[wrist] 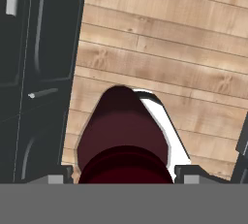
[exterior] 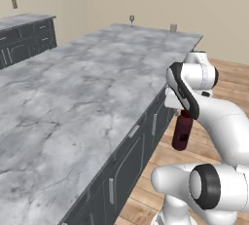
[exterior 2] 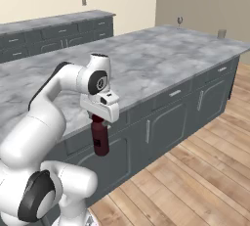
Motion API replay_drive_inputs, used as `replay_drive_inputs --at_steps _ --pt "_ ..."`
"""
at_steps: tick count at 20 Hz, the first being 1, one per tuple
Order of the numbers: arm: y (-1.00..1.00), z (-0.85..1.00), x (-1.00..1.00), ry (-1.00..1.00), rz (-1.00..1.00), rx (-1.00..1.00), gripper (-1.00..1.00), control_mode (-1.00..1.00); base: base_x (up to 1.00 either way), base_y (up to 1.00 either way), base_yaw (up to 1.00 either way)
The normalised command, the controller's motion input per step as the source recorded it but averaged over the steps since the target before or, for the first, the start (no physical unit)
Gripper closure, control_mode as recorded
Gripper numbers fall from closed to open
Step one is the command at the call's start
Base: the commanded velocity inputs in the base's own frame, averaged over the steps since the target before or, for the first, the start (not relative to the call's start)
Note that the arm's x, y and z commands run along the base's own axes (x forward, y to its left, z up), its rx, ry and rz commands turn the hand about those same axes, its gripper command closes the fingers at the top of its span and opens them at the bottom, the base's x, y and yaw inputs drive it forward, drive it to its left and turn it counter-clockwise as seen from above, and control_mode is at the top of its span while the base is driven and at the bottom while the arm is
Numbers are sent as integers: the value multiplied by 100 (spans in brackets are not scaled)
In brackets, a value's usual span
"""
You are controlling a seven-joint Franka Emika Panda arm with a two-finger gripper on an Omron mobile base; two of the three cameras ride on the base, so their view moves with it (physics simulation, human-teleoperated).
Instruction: There is a wine glass and glass cup on the dining counter. Place the wine bottle next to the wine glass and the juice bottle next to the glass cup.
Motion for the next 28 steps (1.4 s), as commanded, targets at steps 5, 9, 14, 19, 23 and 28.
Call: replay_drive_inputs --at_steps 5,9,14,19,23,28 --pt "0 0 0 0 0 0 100 100 51 -36 -19" --pt "0 0 0 0 0 0 100 100 54 -36 -16" --pt "0 0 0 0 0 0 100 100 60 -38 -6" --pt "0 0 0 0 0 0 100 100 68 -44 0" --pt "0 0 0 0 0 0 100 100 68 -48 0" --pt "0 0 0 0 0 0 100 100 67 -50 0"
